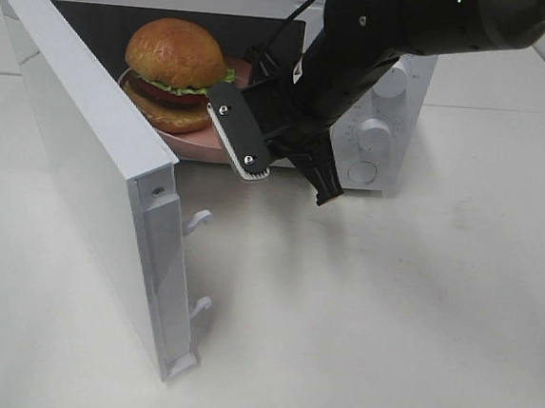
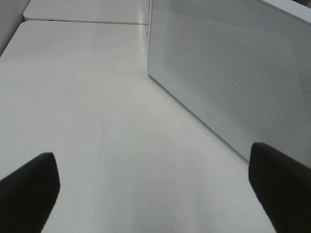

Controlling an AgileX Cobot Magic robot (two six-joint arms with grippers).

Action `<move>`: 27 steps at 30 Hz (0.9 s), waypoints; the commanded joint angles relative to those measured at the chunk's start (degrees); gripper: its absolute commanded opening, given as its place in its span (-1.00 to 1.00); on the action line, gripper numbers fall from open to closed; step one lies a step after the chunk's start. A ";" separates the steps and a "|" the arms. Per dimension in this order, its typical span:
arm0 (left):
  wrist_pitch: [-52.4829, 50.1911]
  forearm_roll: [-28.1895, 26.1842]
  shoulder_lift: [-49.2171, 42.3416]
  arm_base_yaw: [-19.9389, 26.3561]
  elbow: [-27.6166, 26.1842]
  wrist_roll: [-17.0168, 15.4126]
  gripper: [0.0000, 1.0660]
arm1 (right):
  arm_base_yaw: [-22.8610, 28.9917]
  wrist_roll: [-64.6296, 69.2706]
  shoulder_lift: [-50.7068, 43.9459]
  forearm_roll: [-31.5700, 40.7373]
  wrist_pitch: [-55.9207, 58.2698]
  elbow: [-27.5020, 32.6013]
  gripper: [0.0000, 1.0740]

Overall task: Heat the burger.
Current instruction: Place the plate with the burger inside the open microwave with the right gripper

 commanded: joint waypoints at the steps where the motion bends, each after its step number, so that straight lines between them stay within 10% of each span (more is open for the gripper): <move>1: -0.11 -0.23 -0.97 -0.11 0.11 -0.29 0.83 | -0.97 3.09 0.63 -1.83 -1.83 -3.04 -1.00; 27: 0.00 0.86 -0.97 -0.11 0.11 -0.29 0.83 | 0.46 13.52 13.92 -10.43 4.24 -23.09 -1.00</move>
